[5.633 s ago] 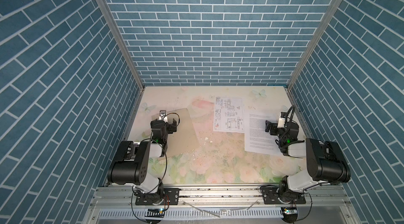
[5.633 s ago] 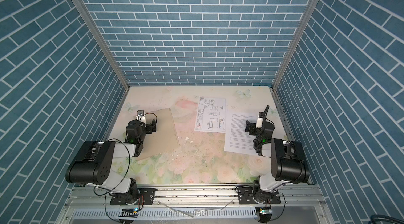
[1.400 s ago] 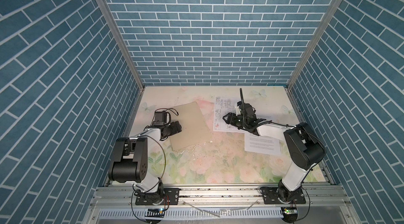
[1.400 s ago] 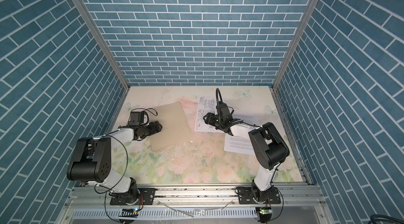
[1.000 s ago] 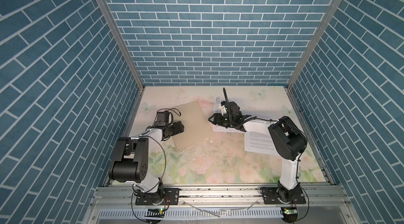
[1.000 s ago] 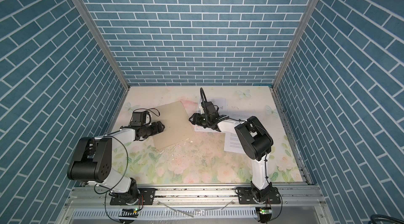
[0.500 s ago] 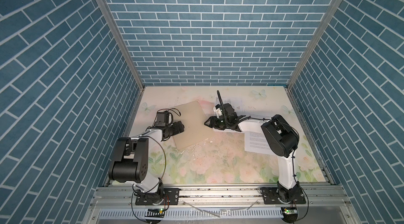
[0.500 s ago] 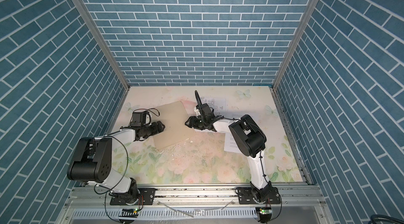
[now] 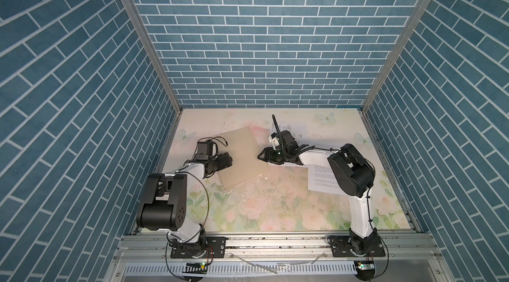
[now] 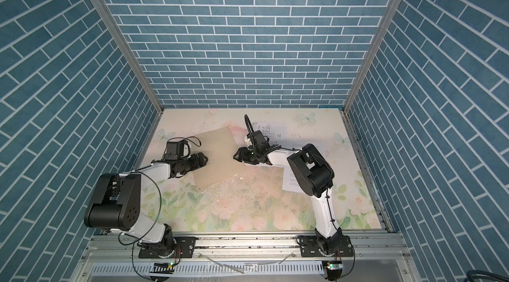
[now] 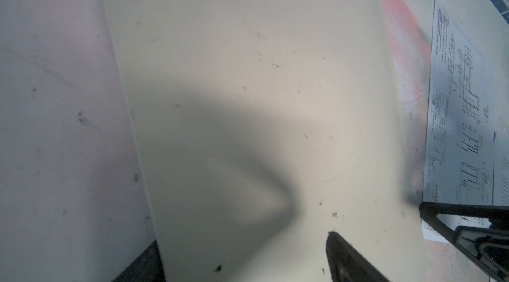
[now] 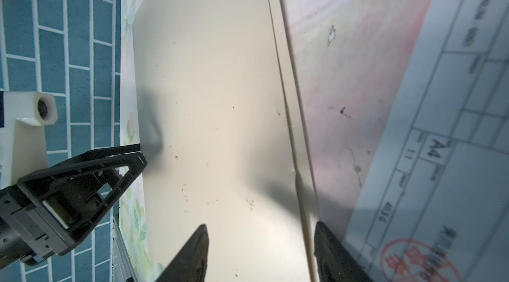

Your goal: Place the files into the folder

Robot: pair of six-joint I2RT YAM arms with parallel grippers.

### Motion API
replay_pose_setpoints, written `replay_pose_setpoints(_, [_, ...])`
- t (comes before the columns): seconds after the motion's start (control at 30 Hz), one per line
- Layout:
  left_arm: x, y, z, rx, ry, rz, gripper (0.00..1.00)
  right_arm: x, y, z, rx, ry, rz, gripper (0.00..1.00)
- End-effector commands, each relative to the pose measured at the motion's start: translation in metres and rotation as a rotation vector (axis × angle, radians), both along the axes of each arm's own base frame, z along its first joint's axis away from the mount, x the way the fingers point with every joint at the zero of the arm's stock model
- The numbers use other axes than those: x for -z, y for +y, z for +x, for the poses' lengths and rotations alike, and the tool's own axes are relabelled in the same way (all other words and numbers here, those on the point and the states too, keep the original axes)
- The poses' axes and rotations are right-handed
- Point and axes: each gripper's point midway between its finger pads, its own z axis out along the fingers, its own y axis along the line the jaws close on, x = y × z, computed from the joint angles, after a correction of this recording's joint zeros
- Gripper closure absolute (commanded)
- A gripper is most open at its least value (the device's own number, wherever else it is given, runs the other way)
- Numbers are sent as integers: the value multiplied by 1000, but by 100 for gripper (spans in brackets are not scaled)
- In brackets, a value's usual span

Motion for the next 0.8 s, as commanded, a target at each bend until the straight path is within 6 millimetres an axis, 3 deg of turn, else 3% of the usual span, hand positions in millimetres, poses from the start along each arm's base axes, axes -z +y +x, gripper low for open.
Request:
replay_pose_setpoints(0.0, [20, -5, -26, 9, 106, -23, 11, 2, 6, 3, -19, -1, -12, 39])
replay_pose_setpoints(0.3, [16, -10, -23, 3, 81, -62, 11, 7, 8, -4, -40, 33, -3, 39])
replay_pose_setpoints(0.77, [5, -15, -21, 2, 35, -104, 11, -36, 23, -17, -50, 84, 220, 42])
